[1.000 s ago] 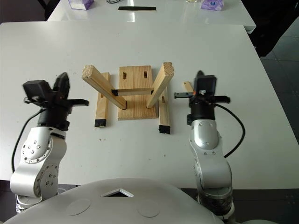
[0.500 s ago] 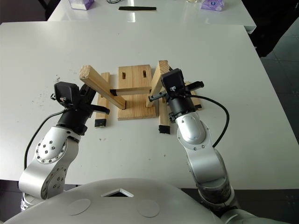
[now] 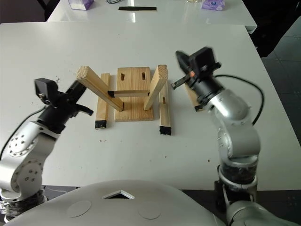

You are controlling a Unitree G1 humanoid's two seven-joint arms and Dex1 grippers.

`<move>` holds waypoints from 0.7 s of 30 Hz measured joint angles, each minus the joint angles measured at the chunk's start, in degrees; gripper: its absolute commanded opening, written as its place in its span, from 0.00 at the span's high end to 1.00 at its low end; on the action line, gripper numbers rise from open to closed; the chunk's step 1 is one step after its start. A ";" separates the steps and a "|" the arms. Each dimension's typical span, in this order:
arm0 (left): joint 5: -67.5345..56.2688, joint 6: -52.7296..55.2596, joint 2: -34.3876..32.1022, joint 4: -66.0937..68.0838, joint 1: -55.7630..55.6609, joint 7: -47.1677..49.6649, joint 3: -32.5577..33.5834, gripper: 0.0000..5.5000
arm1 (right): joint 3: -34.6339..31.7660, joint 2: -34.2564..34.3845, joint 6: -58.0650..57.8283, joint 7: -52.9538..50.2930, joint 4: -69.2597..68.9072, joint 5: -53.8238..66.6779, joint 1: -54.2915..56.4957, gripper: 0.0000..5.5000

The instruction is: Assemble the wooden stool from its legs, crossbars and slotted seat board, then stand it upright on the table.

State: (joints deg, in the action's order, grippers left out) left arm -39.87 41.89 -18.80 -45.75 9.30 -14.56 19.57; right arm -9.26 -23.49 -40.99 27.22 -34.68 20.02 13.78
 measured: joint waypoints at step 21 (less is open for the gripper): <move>-47.10 2.85 -12.21 6.02 -31.41 19.54 -4.24 1.00 | -0.65 -0.68 -10.77 6.50 3.34 33.78 18.99 0.99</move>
State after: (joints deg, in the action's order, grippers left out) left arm -86.96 44.74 -31.01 -39.73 -22.10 4.98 15.32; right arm -9.91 -24.17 -51.76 33.72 -31.33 53.80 32.78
